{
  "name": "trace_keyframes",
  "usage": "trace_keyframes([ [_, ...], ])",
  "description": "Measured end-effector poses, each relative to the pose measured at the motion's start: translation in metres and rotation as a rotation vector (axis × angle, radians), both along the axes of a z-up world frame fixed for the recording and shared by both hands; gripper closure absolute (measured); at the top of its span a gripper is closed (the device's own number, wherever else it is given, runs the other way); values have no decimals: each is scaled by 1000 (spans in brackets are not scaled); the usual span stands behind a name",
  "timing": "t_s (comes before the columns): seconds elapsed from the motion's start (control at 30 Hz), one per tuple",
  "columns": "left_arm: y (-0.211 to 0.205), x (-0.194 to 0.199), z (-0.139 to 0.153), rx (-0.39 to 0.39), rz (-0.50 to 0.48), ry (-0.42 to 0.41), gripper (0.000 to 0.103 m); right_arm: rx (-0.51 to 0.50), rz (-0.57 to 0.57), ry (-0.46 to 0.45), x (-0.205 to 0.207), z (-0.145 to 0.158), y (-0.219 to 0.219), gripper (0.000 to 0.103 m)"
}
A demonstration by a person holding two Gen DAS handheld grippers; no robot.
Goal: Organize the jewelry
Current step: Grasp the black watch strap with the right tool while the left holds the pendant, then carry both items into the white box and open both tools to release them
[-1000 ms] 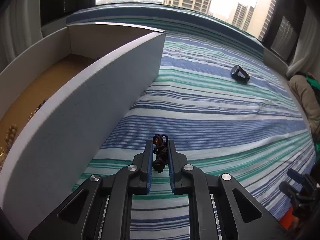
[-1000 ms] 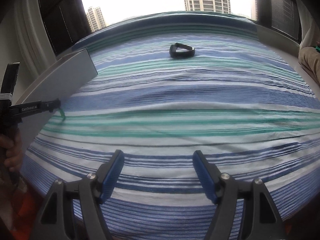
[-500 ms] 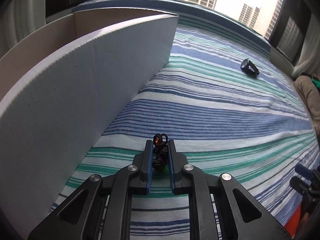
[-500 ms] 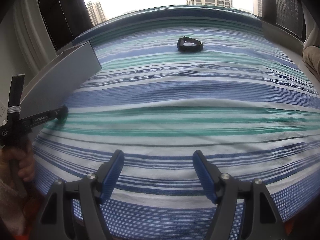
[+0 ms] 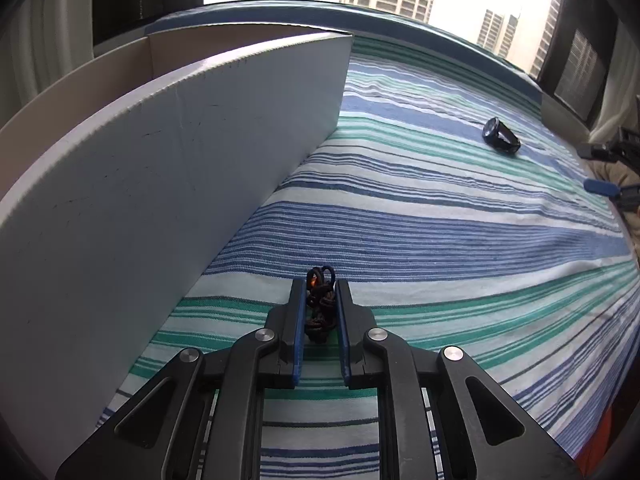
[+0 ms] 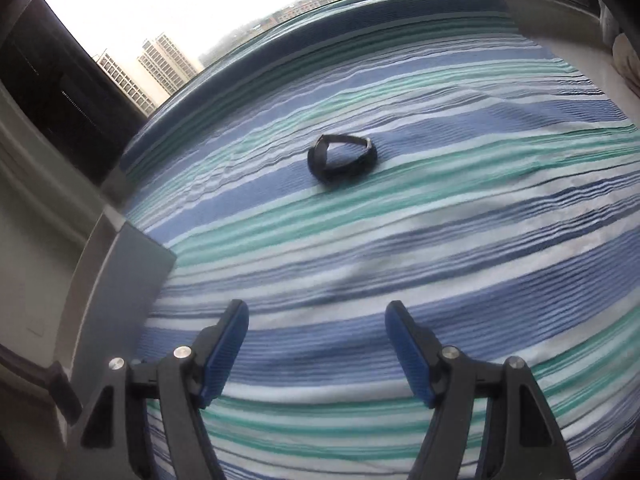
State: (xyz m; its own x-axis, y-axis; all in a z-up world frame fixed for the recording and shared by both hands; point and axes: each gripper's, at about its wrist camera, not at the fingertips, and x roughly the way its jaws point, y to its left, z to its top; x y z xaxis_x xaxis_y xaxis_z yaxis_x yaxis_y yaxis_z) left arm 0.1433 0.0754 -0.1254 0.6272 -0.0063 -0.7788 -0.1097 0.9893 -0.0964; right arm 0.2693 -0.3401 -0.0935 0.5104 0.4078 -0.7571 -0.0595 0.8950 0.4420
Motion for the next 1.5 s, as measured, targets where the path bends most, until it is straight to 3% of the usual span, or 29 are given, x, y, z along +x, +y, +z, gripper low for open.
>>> trace_keyframes([
  [0.13,1,0,-1,3,-2,-1,90,52,-11,32,66,3,12,36],
  [0.27,-1,0,0,14,-6,4,90,-35,-21,26,113,-9,45,42],
  [0.37,-5,0,-1,42,-11,5,90,-104,-20,76,142,-34,68,47],
  [0.47,-7,0,-1,60,-11,6,90,-196,-19,96,153,-53,84,70],
  [0.5,-7,0,-1,61,-11,6,90,-248,-31,58,150,-52,86,88],
  [0.53,-7,-1,0,61,-12,6,90,-277,-28,37,148,-51,87,92],
  [0.67,-7,-1,0,58,-12,5,90,-269,15,-16,119,-36,85,92],
  [0.8,-7,0,0,64,-11,7,90,-229,134,-68,73,-11,88,92],
  [0.97,-7,0,0,57,-7,12,90,-159,284,-58,17,-1,106,92],
  [1.13,9,-10,11,-97,11,25,92,-78,399,-36,-26,6,132,92],
  [1.23,13,-29,38,-182,-15,-4,92,-54,469,-70,-47,27,152,92],
  [1.4,39,-66,108,-325,-16,-99,92,-8,573,-162,-70,76,195,92],
  [1.5,70,-88,155,-321,25,-182,92,16,644,-224,-75,108,230,92],
])
